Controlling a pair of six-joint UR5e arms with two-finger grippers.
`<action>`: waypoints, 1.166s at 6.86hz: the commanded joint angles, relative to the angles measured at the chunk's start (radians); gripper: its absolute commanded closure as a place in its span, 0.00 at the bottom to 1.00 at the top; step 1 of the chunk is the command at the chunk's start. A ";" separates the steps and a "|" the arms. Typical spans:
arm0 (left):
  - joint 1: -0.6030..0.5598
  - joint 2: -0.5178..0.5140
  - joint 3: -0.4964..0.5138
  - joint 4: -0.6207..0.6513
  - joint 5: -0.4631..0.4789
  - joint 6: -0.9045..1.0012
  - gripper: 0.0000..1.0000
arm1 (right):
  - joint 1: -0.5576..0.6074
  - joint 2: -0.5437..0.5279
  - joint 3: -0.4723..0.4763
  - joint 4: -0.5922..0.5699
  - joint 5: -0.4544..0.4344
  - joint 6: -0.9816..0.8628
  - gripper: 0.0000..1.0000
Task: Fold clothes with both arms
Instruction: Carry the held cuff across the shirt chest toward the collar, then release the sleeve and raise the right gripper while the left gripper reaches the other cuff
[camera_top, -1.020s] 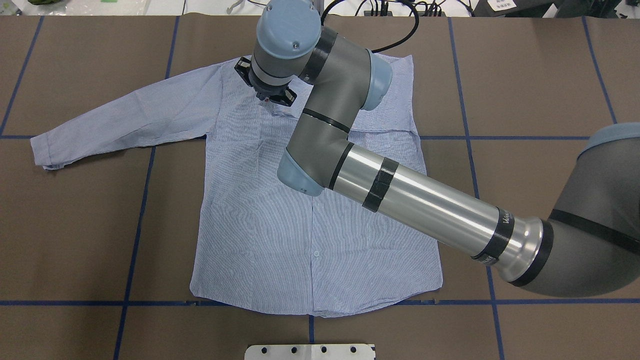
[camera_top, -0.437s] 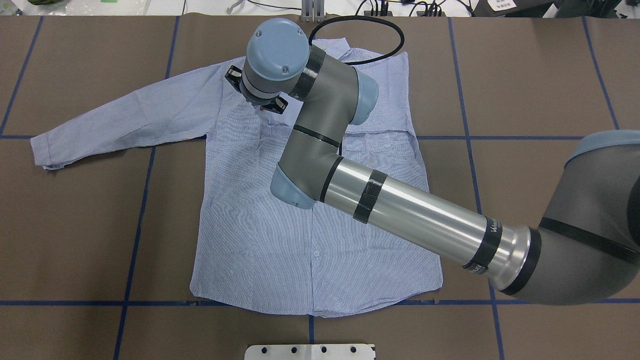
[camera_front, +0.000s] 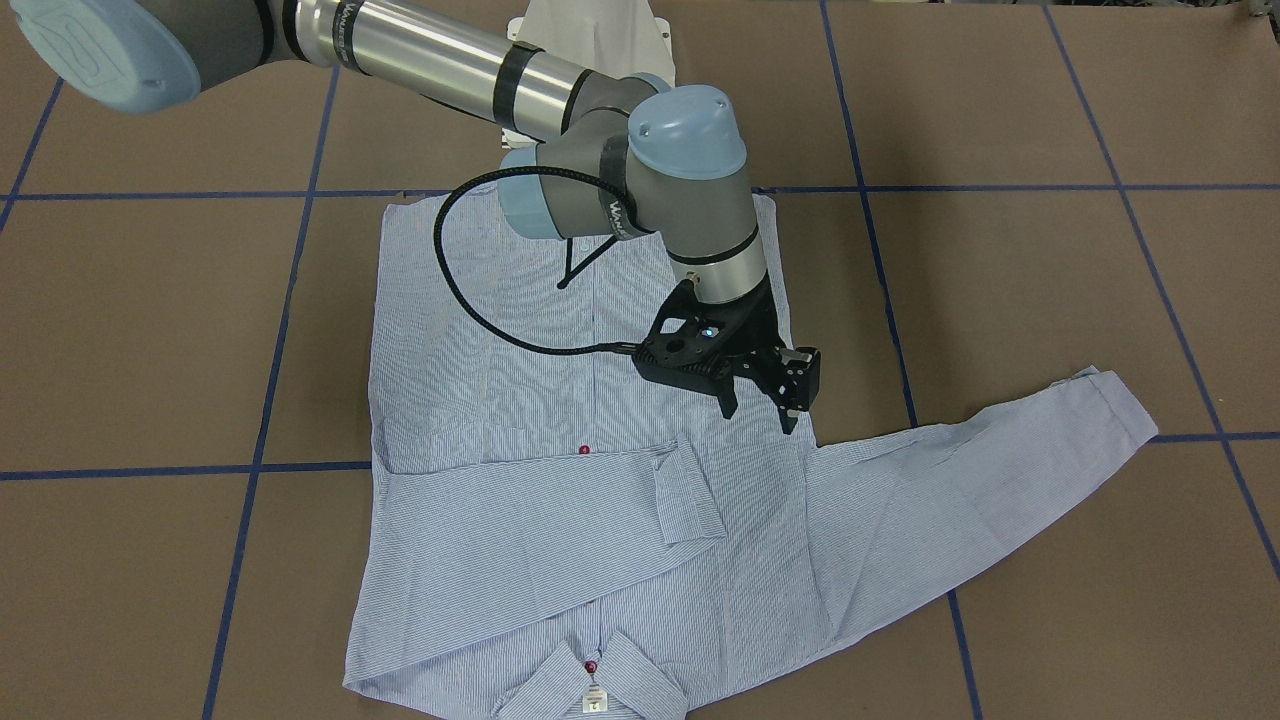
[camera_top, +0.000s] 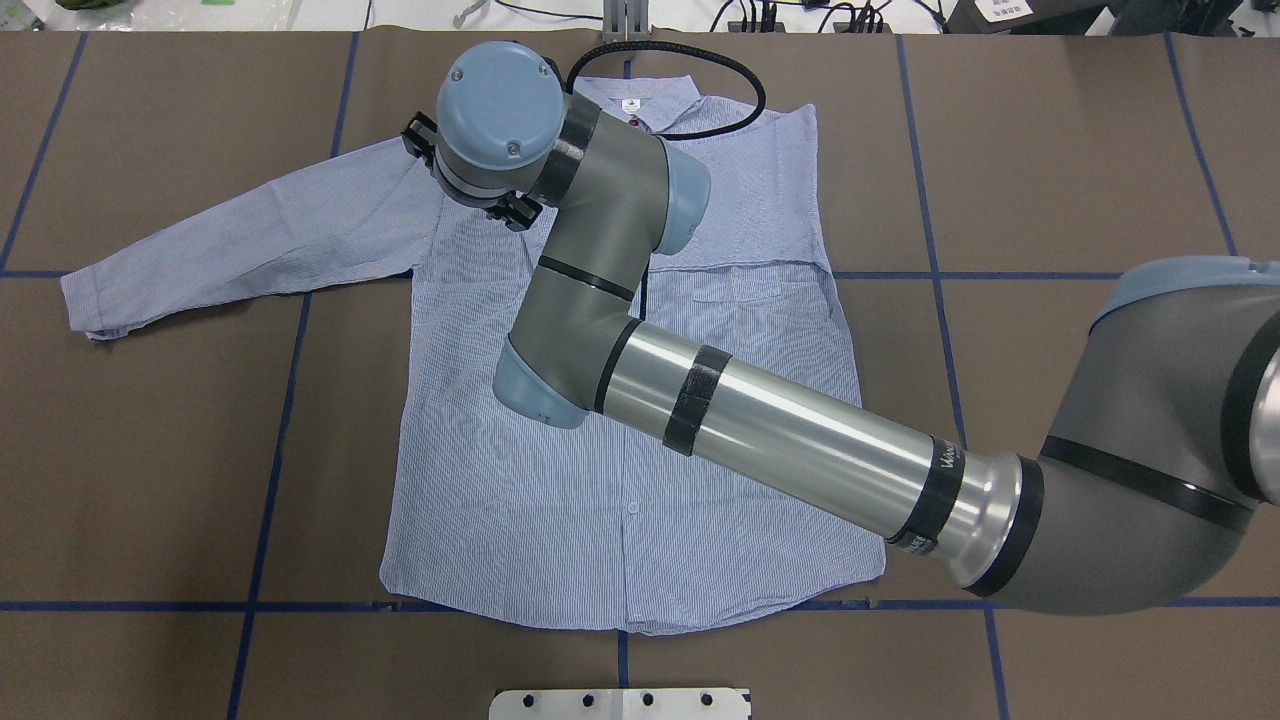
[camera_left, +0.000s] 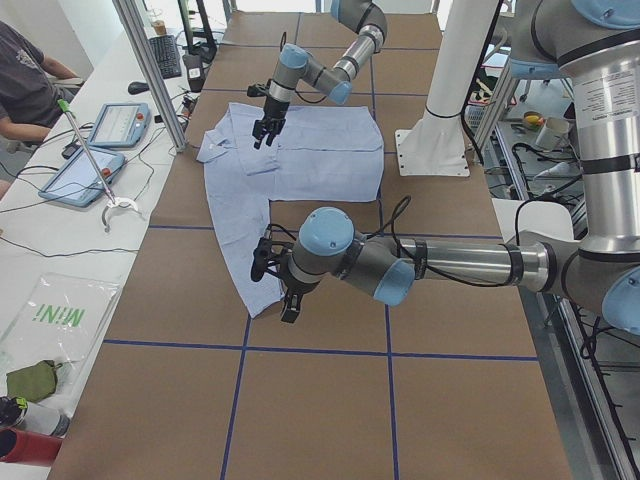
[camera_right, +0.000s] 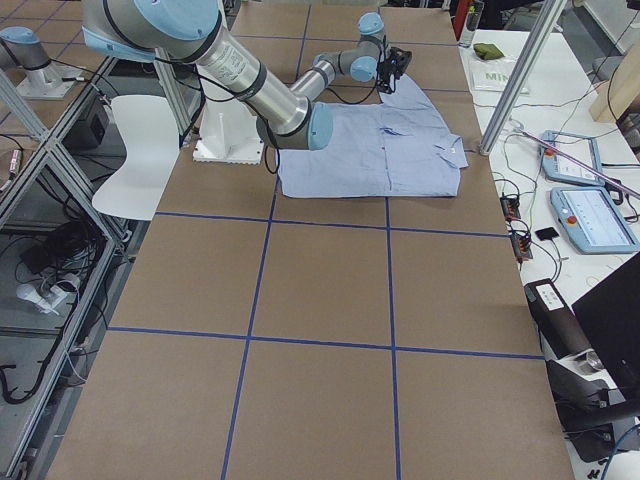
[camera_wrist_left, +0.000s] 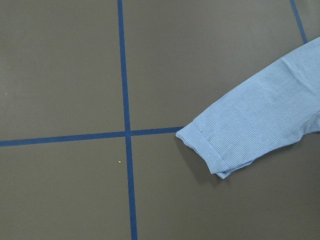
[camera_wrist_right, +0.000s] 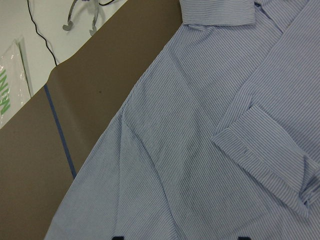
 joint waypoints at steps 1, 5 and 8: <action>0.010 -0.089 0.200 -0.125 0.003 -0.008 0.00 | 0.052 -0.111 0.109 -0.042 0.025 0.010 0.01; 0.206 -0.256 0.483 -0.422 0.040 -0.387 0.00 | 0.319 -0.558 0.459 -0.037 0.366 -0.175 0.01; 0.342 -0.316 0.563 -0.575 0.043 -0.751 0.17 | 0.341 -0.618 0.475 -0.029 0.366 -0.219 0.01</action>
